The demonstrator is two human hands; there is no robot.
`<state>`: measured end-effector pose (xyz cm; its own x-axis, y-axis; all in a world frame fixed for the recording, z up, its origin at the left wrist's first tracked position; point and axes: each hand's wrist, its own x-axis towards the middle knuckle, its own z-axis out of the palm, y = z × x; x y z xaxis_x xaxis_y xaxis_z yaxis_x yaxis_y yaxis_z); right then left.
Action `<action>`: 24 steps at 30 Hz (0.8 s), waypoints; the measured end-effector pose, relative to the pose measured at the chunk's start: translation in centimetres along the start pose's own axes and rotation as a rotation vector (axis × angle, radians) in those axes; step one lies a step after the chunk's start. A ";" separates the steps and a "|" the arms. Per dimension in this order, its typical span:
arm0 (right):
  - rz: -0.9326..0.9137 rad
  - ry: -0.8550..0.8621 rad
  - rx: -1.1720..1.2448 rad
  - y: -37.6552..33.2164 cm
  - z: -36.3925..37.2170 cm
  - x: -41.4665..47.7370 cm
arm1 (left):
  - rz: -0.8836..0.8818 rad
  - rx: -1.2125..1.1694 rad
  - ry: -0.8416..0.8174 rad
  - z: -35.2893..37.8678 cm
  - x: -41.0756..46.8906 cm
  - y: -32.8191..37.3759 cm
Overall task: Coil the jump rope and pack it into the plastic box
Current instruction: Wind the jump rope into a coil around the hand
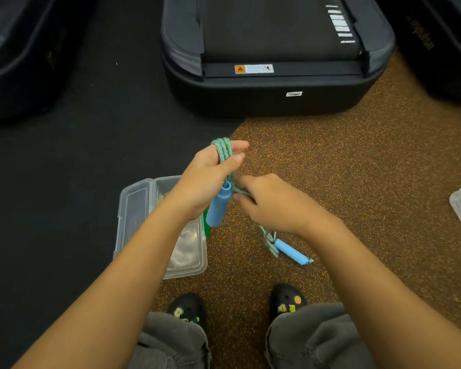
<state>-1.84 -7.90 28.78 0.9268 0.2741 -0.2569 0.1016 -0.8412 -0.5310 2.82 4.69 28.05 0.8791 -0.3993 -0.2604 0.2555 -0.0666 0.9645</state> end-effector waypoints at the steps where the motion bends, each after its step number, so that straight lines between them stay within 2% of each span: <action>1: -0.006 0.023 -0.006 0.0 -0.1 -0.1 | 0.006 0.071 0.010 -0.2 0.1 -0.2; 6: -0.048 0.157 0.047 -0.1 -0.9 -0.3 | -0.053 0.224 -0.066 -0.4 0.2 -0.4; 12: -0.068 0.302 0.191 0.9 -2.5 -0.4 | -0.155 0.204 -0.338 -0.6 -0.1 0.2; 15: -0.043 0.358 0.277 1.4 -2.8 -0.4 | -0.147 0.199 -0.378 -0.4 -0.4 1.0; 20: -0.012 0.360 0.354 1.4 -2.8 -0.2 | -0.155 -0.045 -0.399 -0.5 -0.8 1.5; 24: 0.034 0.293 0.310 1.2 -2.5 -0.1 | -0.153 -0.379 -0.436 -0.9 -0.8 1.6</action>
<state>-0.93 -10.11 30.17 0.9958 0.0667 -0.0620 -0.0032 -0.6553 -0.7554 2.88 5.71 29.72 0.5956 -0.7544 -0.2758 0.5625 0.1465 0.8137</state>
